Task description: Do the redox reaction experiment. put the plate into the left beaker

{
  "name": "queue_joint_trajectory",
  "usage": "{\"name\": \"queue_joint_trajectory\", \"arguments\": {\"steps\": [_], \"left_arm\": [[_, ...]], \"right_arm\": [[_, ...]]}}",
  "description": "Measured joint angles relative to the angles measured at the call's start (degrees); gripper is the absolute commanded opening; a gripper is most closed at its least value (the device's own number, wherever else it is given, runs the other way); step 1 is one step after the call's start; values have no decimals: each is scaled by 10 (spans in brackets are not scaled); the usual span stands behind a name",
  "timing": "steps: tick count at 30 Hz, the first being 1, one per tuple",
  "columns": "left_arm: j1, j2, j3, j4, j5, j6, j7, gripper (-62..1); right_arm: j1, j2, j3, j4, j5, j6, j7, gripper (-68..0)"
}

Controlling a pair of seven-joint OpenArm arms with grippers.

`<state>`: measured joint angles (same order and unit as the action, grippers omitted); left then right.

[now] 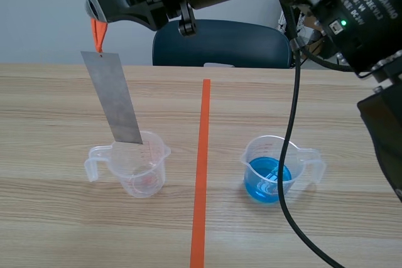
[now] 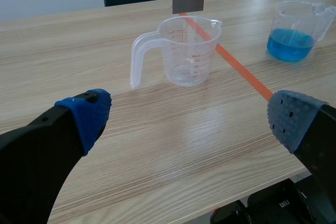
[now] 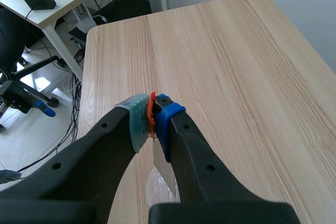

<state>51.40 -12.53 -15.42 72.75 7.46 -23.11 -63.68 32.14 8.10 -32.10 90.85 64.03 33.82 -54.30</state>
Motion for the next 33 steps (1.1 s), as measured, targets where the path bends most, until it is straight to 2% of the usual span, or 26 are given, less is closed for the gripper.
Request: {"name": "queue_joint_trajectory", "arguments": {"steps": [23,28,33], "left_arm": [[0,0,0,0,0,0,0,14],[0,0,0,0,0,0,0,14],[0,0,0,0,0,0,0,14]], "right_arm": [[-11,0,0,0,-3,0,5,-673],[-22,0,0,0,-32,0,16,-673],[-35,0,0,0,-37,0,20,-673]]}}
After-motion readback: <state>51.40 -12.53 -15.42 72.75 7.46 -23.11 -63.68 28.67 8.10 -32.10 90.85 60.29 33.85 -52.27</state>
